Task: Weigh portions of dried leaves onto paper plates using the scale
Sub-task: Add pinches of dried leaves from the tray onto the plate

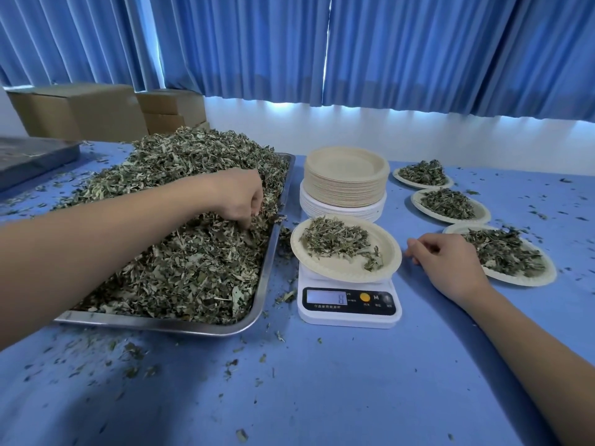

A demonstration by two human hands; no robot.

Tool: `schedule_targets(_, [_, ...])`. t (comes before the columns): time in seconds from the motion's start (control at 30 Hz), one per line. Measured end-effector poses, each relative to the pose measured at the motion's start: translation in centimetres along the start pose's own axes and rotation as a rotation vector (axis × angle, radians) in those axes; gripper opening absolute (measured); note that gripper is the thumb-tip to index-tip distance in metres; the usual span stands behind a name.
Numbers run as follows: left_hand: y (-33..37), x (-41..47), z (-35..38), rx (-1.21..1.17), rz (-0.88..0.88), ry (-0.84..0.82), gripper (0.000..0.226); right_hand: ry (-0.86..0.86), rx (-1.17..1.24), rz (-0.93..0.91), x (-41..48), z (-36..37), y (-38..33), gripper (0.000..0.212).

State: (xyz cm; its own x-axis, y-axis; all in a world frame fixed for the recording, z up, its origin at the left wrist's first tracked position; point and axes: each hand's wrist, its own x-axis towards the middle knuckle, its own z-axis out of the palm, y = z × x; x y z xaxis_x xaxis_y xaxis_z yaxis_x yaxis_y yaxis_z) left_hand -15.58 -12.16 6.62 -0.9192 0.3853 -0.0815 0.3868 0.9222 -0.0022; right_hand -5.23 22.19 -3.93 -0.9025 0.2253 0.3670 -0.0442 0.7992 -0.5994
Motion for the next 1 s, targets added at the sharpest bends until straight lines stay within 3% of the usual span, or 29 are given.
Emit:
schedule_targets(0.2, [0.4, 0.1, -1.1, -0.065, 0.001, 0.137, 0.014, -0.001, -0.007, 0.006, 0.1, 0.1, 0.0, 0.037])
schedule_targets(0.47, [1.4, -0.5, -0.4, 0.027, -0.002, -0.058, 0.009, 0.015, 0.01, 0.006, 0.1, 0.1, 0.3, 0.036])
schedule_targets(0.63, [1.9, -0.6, -0.9, 0.041, 0.001, 0.013, 0.008, 0.009, 0.012, 0.009, 0.2, 0.1, 0.3, 0.036])
schedule_targets(0.8, [1.9, -0.5, -2.8, 0.023, -0.032, 0.256, 0.015, 0.005, 0.004, 0.009, 0.2, 0.1, 0.3, 0.037])
schedule_targets(1.0, [2.5, -0.2, -2.7, 0.034, 0.002, 0.241, 0.013, 0.002, 0.007, 0.011, 0.0, 0.0, 0.1, 0.038])
